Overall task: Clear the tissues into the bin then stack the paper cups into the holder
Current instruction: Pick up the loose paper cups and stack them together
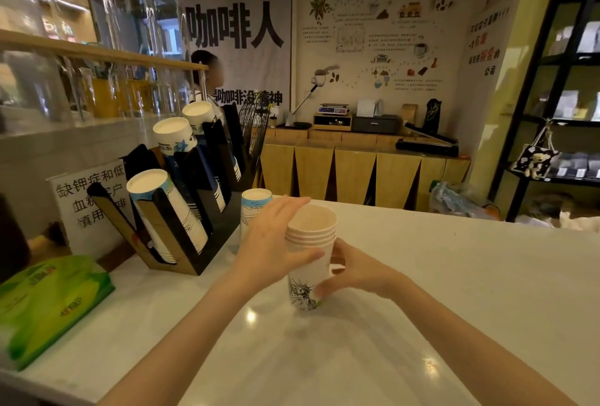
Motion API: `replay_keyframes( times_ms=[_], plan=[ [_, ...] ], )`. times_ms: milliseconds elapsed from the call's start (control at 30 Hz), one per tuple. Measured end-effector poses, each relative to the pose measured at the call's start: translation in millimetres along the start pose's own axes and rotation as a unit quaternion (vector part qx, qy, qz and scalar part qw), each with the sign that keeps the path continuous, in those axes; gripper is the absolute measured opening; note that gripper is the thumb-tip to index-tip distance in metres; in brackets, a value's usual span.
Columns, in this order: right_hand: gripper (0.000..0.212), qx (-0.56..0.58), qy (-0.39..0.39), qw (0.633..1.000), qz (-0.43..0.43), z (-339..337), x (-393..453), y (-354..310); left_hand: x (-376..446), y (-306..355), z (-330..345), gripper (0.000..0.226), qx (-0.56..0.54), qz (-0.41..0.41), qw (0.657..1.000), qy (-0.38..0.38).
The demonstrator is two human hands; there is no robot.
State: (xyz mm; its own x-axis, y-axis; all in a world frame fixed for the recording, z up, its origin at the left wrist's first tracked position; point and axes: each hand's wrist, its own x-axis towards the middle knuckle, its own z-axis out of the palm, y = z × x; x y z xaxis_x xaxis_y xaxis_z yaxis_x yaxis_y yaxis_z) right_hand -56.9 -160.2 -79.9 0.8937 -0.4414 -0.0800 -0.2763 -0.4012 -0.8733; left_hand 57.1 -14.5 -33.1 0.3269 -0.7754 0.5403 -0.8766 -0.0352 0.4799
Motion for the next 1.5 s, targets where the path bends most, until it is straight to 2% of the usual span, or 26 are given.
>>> replay_keyframes(
  times_ms=[133,233,400,633,800,867,1133,1500],
  plan=[
    [0.083,0.014,0.039,0.999,-0.019,22,7,13,-4,2,6,0.046,-0.003,0.052,0.999,-0.008],
    [0.08,-0.002,0.075,0.997,-0.023,19,11,11,1,0,3,0.035,-0.05,0.027,0.998,0.005],
    [0.08,-0.004,0.123,0.991,-0.048,-5,10,-6,17,-8,-13,0.042,-0.094,-0.01,0.994,0.051],
    [0.089,0.065,0.232,0.963,-0.118,-38,11,-55,39,-26,-35,0.051,-0.2,-0.074,0.972,0.103],
    [0.091,0.135,0.27,0.931,-0.205,-52,30,-99,48,-37,-39,0.068,-0.222,-0.128,0.96,0.11],
    [0.093,0.122,0.286,0.922,-0.232,-53,42,-117,50,-45,-37,0.073,-0.232,-0.155,0.955,0.1],
    [0.099,0.017,0.247,0.935,-0.255,-34,101,-145,55,-80,-22,0.081,-0.232,-0.229,0.942,0.083],
    [0.099,-0.008,0.197,0.965,-0.173,6,133,-106,30,-125,19,0.078,-0.255,-0.348,0.902,0.005]
  ],
)
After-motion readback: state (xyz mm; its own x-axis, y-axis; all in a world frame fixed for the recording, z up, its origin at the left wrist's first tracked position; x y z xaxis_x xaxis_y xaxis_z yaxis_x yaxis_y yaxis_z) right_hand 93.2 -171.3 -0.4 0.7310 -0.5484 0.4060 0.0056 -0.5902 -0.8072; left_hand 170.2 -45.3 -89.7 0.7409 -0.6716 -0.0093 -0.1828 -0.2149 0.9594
